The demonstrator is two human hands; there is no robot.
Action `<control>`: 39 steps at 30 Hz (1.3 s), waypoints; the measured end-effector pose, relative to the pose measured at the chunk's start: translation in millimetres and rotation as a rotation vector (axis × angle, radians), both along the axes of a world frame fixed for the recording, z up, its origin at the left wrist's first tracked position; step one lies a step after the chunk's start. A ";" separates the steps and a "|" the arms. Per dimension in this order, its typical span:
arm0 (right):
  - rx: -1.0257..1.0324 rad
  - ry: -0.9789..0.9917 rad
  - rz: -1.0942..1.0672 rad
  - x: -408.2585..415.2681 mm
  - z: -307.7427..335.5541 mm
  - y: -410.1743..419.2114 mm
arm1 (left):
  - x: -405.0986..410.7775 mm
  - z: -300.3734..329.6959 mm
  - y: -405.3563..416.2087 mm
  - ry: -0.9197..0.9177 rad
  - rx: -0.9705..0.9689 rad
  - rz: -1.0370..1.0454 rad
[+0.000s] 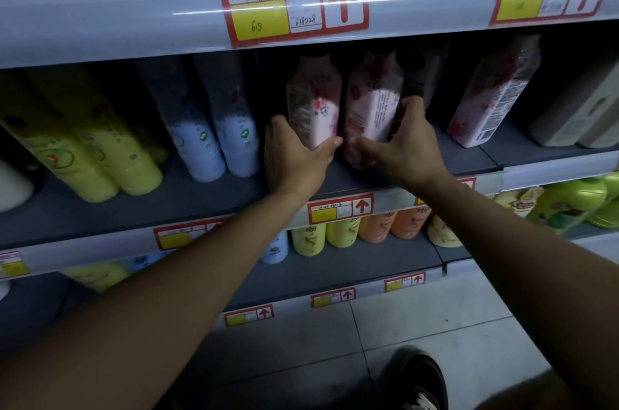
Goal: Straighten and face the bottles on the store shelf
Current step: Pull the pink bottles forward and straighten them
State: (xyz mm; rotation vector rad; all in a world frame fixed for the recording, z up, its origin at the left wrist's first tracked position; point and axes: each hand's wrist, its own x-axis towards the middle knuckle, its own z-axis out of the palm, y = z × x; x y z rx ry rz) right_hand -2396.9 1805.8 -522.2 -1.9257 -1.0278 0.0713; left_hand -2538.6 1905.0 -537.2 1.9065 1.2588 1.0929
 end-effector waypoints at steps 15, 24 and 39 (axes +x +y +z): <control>-0.021 -0.046 -0.138 -9.3 -0.8 13.6 | 3.0 7.1 1.4 0.121 -0.008 0.044; -0.097 0.079 -0.043 4.7 -2.1 10.5 | -7.6 -1.6 27.6 -0.042 -0.159 -0.134; -0.040 -0.034 -0.065 -12.2 -9.5 15.7 | -6.7 -1.3 21.0 0.045 -0.097 -0.126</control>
